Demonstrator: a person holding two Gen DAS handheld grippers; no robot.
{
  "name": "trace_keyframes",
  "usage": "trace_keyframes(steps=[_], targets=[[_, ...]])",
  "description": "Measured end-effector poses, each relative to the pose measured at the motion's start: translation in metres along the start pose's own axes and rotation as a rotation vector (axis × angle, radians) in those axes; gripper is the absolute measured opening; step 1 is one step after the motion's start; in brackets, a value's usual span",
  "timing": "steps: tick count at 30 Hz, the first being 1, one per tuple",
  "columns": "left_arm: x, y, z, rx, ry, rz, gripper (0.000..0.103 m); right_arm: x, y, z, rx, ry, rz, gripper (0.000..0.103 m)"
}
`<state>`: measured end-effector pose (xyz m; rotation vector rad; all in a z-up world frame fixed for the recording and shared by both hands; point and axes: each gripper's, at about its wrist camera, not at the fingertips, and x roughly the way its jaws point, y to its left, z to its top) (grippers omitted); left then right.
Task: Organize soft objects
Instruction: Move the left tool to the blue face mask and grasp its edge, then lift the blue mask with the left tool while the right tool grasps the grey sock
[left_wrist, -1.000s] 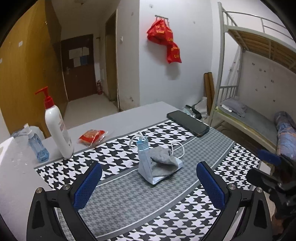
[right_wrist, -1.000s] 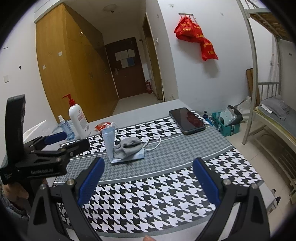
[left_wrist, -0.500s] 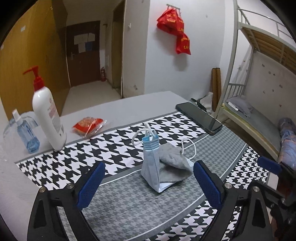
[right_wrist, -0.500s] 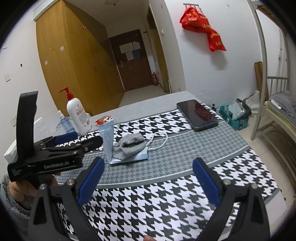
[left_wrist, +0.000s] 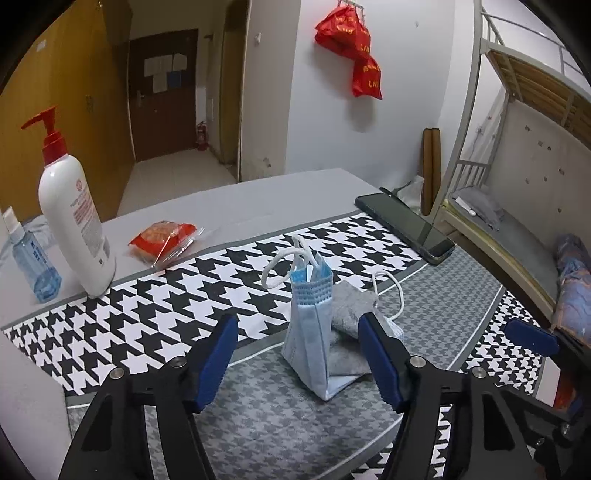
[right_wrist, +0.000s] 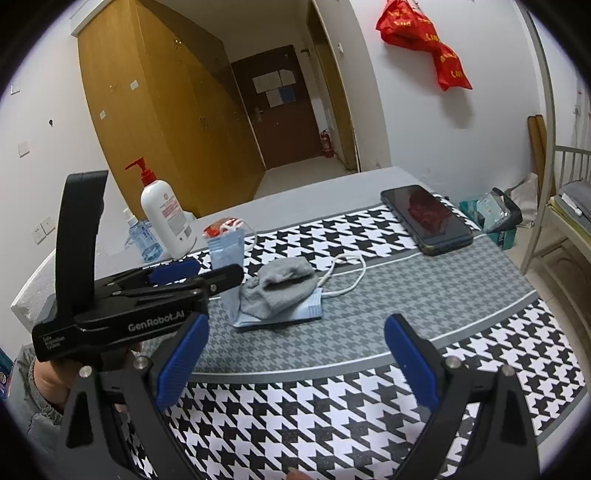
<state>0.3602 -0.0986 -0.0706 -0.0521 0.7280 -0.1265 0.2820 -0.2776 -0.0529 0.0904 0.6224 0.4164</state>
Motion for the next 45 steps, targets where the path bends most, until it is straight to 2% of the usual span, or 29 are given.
trace_keyframes(steps=[4,6,8,9,15,20,28,34,40,45], targets=[[0.005,-0.001,0.000,0.005,0.001,0.004,0.060,-0.001,-0.006,0.001,0.018,-0.003,-0.007,0.098],[0.007,0.000,0.000,0.010,-0.006,0.016,0.049,0.000,-0.008,0.002,0.023,-0.002,-0.011,0.098],[0.011,0.001,-0.001,0.007,-0.012,0.041,0.008,0.000,-0.009,0.001,0.028,0.000,-0.010,0.098],[0.015,0.001,-0.001,0.005,-0.002,0.053,0.008,0.001,-0.010,0.002,0.031,0.004,-0.009,0.098],[0.011,0.000,-0.005,0.012,-0.020,0.011,0.007,0.003,-0.010,0.002,0.020,0.025,-0.020,0.098],[0.001,0.007,-0.014,-0.001,-0.005,-0.030,0.007,0.008,-0.008,0.007,0.009,0.044,-0.022,0.098],[-0.019,0.015,-0.032,0.017,0.032,-0.180,0.007,0.012,0.005,0.008,-0.024,0.064,-0.023,0.098],[-0.031,0.020,-0.045,0.039,0.034,-0.171,0.007,0.022,0.013,0.008,-0.044,0.088,-0.031,0.098],[-0.034,0.025,-0.048,0.048,0.043,-0.144,0.007,0.039,0.024,0.009,-0.054,0.138,0.005,0.098],[-0.036,0.024,-0.049,0.056,0.048,-0.143,0.007,0.051,0.034,0.011,-0.075,0.172,0.037,0.086]])
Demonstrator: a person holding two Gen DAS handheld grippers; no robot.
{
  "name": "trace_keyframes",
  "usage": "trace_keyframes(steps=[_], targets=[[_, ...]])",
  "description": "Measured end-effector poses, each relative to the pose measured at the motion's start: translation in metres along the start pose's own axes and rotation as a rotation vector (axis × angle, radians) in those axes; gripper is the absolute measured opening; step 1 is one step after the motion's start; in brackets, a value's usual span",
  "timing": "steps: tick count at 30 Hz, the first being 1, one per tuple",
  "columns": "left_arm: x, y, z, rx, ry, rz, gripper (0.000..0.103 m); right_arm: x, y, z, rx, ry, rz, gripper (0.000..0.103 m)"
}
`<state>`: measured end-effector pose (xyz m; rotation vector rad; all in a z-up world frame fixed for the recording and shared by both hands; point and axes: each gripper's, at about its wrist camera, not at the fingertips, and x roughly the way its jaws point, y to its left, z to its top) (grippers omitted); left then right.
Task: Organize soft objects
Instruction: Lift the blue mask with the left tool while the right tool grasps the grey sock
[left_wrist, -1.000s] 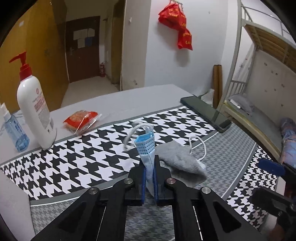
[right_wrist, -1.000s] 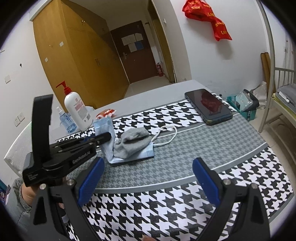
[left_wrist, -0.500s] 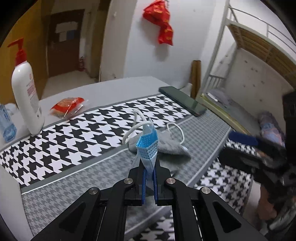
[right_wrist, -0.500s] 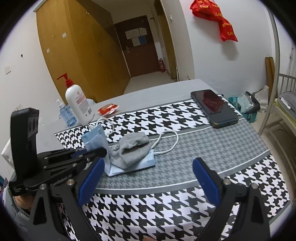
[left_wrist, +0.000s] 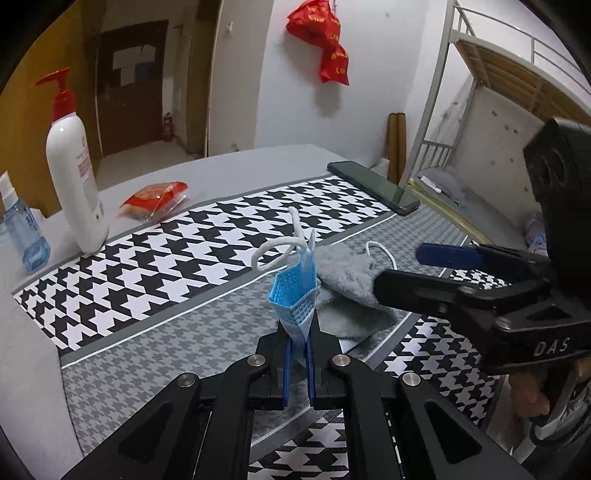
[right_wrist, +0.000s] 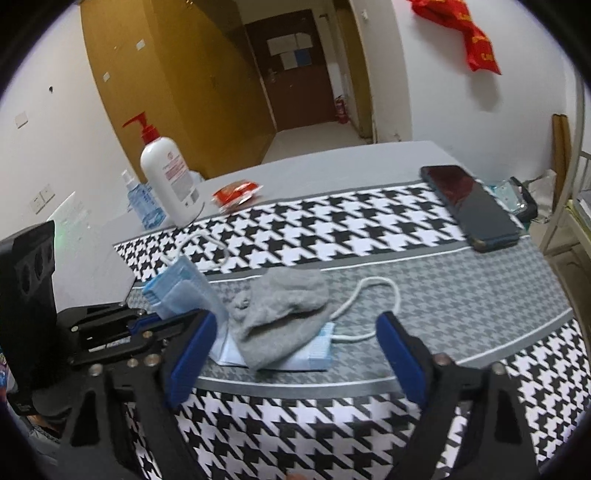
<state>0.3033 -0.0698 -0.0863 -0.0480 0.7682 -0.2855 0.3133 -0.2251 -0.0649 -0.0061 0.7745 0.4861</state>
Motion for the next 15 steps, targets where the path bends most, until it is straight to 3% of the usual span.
trace_keyframes(steps=[5,9,15], targets=[[-0.001,0.004,0.000,-0.018,0.000,0.011,0.007,0.007,0.008,0.005,-0.027,0.005,-0.007,0.085],[-0.003,0.005,-0.001,-0.025,0.000,0.016,0.007,0.014,0.014,0.006,-0.040,0.032,-0.004,0.072],[-0.004,0.005,-0.002,-0.038,-0.004,0.026,0.007,0.025,0.014,0.005,-0.035,0.059,-0.018,0.069]])
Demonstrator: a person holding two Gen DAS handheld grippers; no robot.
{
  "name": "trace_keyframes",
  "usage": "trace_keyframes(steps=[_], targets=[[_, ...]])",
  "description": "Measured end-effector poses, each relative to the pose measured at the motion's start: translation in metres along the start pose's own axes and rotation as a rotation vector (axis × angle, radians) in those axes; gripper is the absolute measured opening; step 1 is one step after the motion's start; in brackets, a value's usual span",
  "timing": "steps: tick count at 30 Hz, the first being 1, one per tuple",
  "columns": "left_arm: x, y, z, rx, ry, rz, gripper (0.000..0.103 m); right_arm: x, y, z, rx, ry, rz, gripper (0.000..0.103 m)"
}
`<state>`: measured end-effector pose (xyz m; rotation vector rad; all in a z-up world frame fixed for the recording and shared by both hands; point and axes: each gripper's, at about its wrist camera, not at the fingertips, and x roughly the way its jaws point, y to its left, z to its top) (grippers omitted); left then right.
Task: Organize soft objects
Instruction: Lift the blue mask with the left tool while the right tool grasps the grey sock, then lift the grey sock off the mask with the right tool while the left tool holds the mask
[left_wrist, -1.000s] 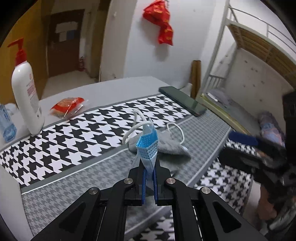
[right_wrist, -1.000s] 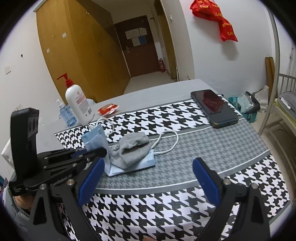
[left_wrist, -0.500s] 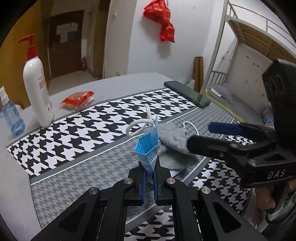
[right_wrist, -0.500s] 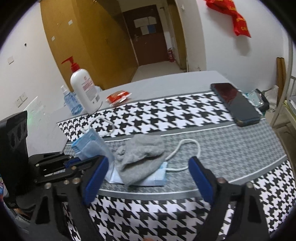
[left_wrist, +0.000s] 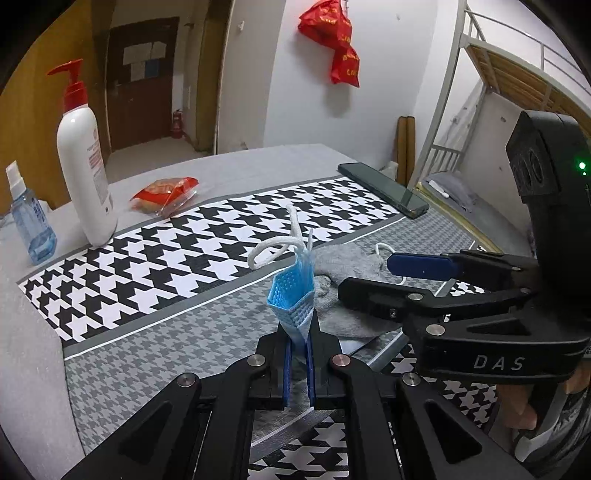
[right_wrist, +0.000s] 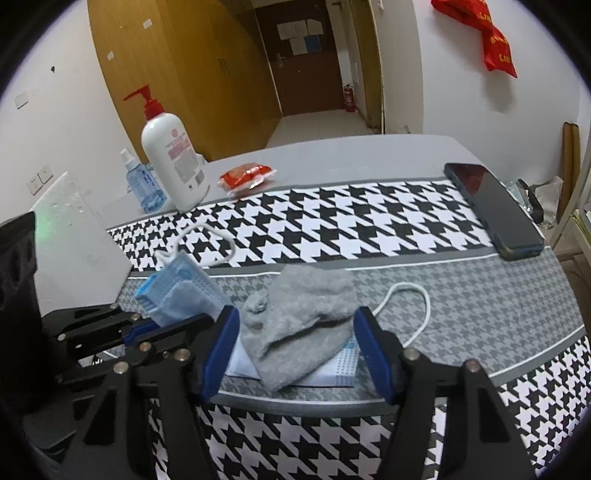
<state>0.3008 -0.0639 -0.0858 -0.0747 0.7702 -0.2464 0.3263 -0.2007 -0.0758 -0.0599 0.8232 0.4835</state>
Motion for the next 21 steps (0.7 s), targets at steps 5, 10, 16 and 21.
trace_keyframes(steps=[5,10,16,21], targets=[[-0.001,0.002,0.000,-0.017,0.000,0.007,0.007,0.003,0.002,0.000,-0.012,0.016,-0.003,0.066],[-0.003,0.003,0.000,-0.028,-0.001,0.026,0.007,0.012,0.001,0.001,-0.005,0.052,-0.010,0.052],[-0.003,0.001,-0.001,-0.025,-0.003,0.030,0.007,0.020,0.000,0.000,-0.008,0.074,-0.020,0.039],[-0.003,0.003,0.000,-0.037,-0.003,0.033,0.007,0.011,-0.004,0.002,0.008,0.049,-0.023,0.019]])
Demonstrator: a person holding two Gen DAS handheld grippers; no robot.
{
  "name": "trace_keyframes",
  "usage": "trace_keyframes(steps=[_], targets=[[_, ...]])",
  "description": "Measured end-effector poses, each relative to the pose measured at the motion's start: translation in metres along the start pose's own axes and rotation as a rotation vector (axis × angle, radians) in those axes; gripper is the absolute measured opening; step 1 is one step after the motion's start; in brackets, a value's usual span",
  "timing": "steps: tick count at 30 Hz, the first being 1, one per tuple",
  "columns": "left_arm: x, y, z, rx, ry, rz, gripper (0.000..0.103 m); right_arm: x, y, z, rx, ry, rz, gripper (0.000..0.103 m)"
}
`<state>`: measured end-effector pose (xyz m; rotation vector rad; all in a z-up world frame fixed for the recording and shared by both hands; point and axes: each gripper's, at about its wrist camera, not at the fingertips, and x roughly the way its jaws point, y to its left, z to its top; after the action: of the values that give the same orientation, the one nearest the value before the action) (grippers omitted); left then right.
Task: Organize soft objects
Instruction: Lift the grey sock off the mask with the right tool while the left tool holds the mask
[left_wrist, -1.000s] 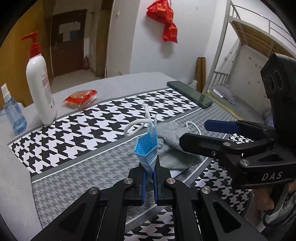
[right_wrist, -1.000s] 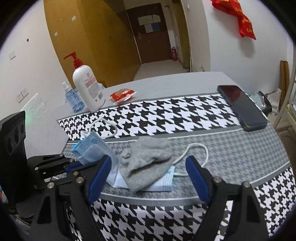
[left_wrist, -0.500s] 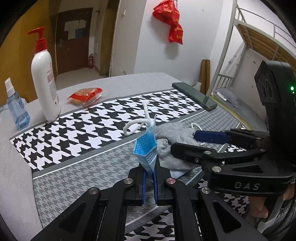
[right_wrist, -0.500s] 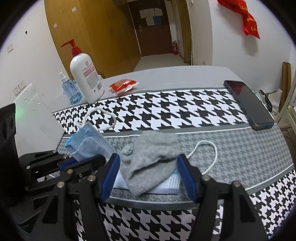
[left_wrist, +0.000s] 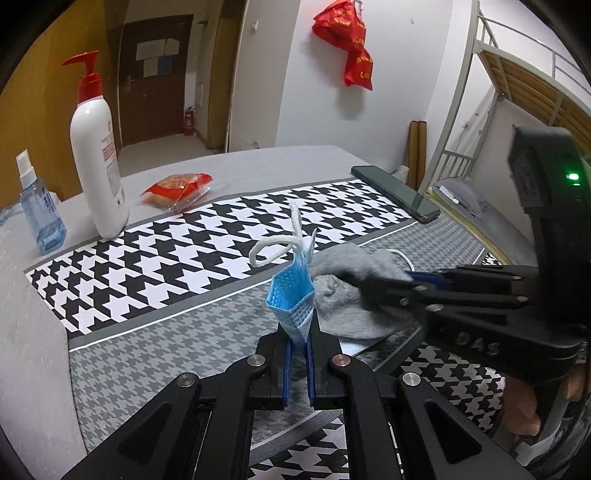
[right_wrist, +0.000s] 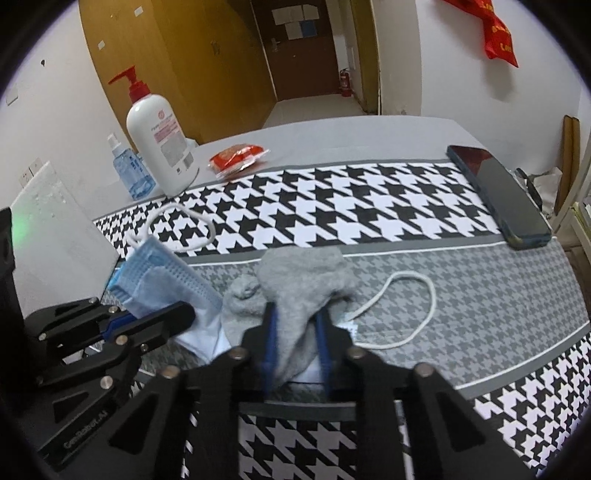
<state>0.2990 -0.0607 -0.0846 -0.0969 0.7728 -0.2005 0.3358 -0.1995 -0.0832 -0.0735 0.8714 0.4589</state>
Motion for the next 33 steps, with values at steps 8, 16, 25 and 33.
trace_keyframes(steps=[8,16,25,33], targets=[[-0.001,0.006,0.002,-0.016,-0.003,0.024,0.007,-0.043,-0.008,-0.009,-0.001,-0.078,-0.060,0.015],[-0.005,0.007,0.003,-0.015,-0.008,0.033,0.007,-0.096,-0.025,-0.037,0.022,-0.136,-0.149,0.014],[-0.006,0.003,0.002,-0.001,-0.011,0.044,0.007,-0.091,-0.034,-0.064,-0.012,-0.066,-0.245,0.016],[-0.004,0.004,0.002,0.002,-0.009,0.043,0.007,-0.104,-0.021,-0.083,-0.075,-0.100,-0.235,0.068]])
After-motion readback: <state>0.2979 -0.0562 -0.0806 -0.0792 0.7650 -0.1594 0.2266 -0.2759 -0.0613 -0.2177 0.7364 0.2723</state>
